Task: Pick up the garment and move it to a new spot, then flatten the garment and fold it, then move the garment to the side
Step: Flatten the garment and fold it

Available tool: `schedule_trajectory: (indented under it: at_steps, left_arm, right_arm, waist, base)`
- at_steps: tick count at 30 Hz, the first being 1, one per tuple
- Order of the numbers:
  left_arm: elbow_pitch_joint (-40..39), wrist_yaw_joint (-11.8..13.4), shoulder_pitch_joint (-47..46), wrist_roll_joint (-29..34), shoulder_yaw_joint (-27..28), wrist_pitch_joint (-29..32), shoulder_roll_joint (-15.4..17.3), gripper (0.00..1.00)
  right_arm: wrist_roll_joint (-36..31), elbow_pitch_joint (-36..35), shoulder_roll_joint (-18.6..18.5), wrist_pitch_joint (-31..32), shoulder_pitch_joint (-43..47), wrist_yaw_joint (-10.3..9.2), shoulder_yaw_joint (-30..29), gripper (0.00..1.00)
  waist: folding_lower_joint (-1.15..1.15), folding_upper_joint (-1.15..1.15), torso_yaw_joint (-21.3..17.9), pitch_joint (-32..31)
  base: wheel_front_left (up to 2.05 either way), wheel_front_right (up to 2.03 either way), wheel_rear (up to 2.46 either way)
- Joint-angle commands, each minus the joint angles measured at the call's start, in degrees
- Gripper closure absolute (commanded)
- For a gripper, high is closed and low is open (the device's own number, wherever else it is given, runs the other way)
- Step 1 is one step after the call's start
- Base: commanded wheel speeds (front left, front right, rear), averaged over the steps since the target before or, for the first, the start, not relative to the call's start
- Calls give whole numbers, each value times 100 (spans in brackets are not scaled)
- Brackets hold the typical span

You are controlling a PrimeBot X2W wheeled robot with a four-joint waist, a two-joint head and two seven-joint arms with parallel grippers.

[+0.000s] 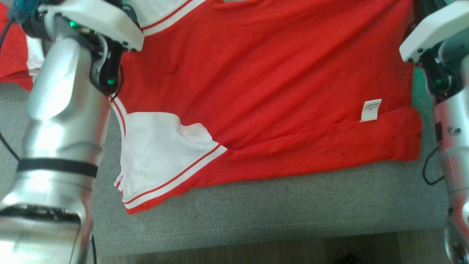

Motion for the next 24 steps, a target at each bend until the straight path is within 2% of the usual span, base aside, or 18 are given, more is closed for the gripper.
schedule_trajectory:
  at_steps: [1,6,12,18,24]
  left_arm:
    - [-341,3,10,46,203,-50,245,100]
    - [-1475,-19,834,66,473,-50,202,100]
    - [-2923,-32,2207,102,584,-50,264,100]
    - [-3995,-17,3534,38,477,-14,376,100]
    - [-4581,176,4496,-142,502,203,395,100]
  right_arm:
    - [57,-260,-71,-22,129,-4,38,100]
    - [332,-817,-148,117,752,-4,-13,100]
    - [656,-1866,-96,459,1866,-4,-265,100]
    - [787,-2827,214,778,2900,-4,-722,100]
    - [684,-3471,565,971,3556,-4,-962,100]
  waist:
    - [0,0,24,-46]
    - [0,0,99,-227]
    - [0,0,100,-480]
    - [0,0,109,-619]
    - [0,0,72,-695]
  base:
    - [0,0,0]
    - [0,0,0]
    - [0,0,0]
    - [0,0,0]
    - [0,0,0]
